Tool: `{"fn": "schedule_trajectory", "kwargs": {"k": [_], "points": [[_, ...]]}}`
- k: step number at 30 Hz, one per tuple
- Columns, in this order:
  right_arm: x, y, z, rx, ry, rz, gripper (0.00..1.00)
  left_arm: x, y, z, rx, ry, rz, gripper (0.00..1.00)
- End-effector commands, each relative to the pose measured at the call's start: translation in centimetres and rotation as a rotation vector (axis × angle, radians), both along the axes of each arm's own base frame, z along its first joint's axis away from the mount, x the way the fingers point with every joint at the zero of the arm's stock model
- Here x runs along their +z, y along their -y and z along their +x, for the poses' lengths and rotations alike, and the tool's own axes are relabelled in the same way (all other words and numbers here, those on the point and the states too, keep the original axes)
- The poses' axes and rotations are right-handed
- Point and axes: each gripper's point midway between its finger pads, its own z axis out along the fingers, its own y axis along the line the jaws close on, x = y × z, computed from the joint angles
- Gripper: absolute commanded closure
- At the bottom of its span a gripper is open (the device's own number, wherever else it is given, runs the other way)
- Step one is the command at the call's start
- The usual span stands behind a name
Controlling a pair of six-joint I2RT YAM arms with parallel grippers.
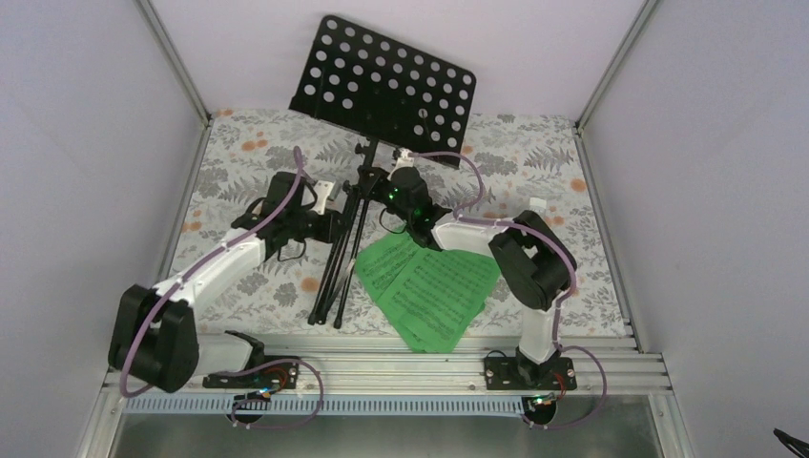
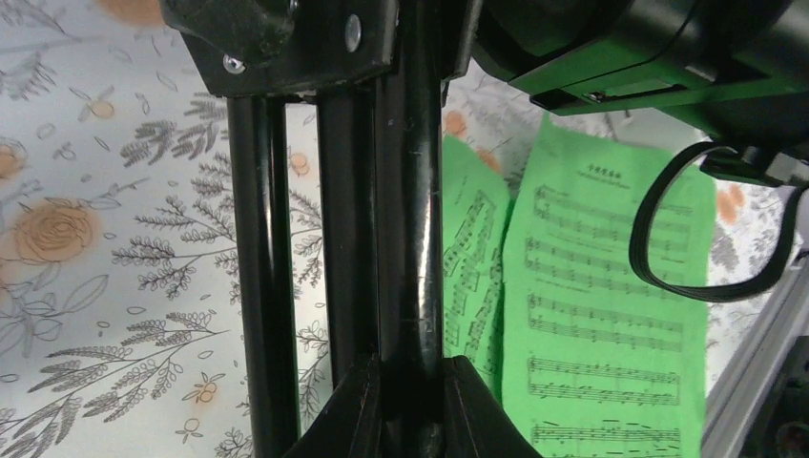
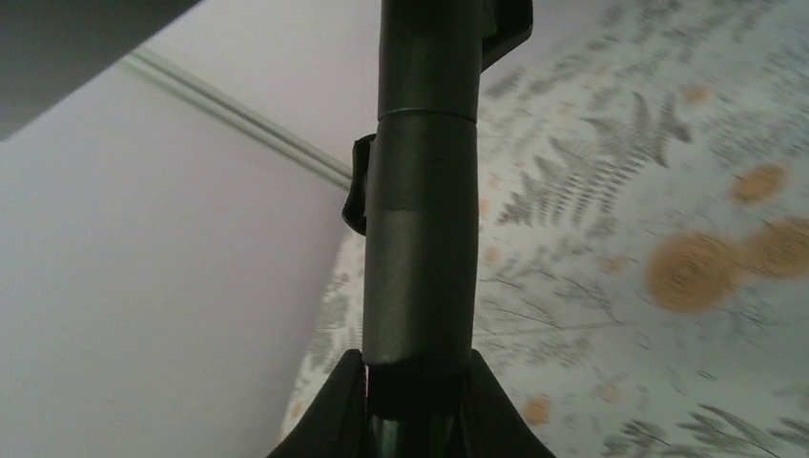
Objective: Pack up the instrument practice props
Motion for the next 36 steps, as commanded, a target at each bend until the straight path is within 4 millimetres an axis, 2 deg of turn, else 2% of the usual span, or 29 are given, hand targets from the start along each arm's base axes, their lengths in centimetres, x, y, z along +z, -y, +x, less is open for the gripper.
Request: {"fn": "schedule_trajectory", "kwargs": {"k": [1, 4, 9, 13, 19, 25, 28, 34, 36], "points": [[0.0, 0.7, 0.9, -0.060, 0.065, -0.055, 0.96, 2.2, 1.2, 4.0, 0.001, 0.211, -0.001, 0.98], [-1.9, 1.2, 1.3, -0.096, 0.026, -0.085, 0.96, 0.1, 0.9, 4.8, 0.028, 0.185, 0.052, 0.96], [-4.2, 2.3, 1.4, -0.142, -0.007, -0.108, 0.96, -2.8, 1.3, 4.4, 0.003, 0.132, 0.066, 0.75], [-5.2, 2.6, 1.8, -0.157, -0.018, -0.128, 0.96, -4.0, 1.4, 3.7, -0.012, 0.113, 0.060, 0.61], [-6.3, 3.0, 2.2, -0.177, -0.030, -0.141, 0.96, -4.5, 1.2, 3.0, -0.010, 0.115, 0.048, 0.43], [-8.3, 3.1, 2.7, -0.179, -0.070, -0.170, 0.95, -3.2, 1.0, 3.2, 0.017, 0.166, 0.023, 0.36], [-8.6, 3.3, 2.7, -0.175, -0.079, -0.171, 0.87, -2.1, 0.9, 3.1, 0.014, 0.209, 0.016, 0.34], [-7.5, 3.1, 2.6, -0.143, -0.053, -0.191, 0.54, -0.7, 0.8, 3.2, 0.009, 0.258, 0.022, 0.30], [-7.4, 3.2, 2.3, -0.138, -0.050, -0.195, 0.48, -0.4, 0.8, 3.3, 0.008, 0.263, 0.023, 0.29]]}}
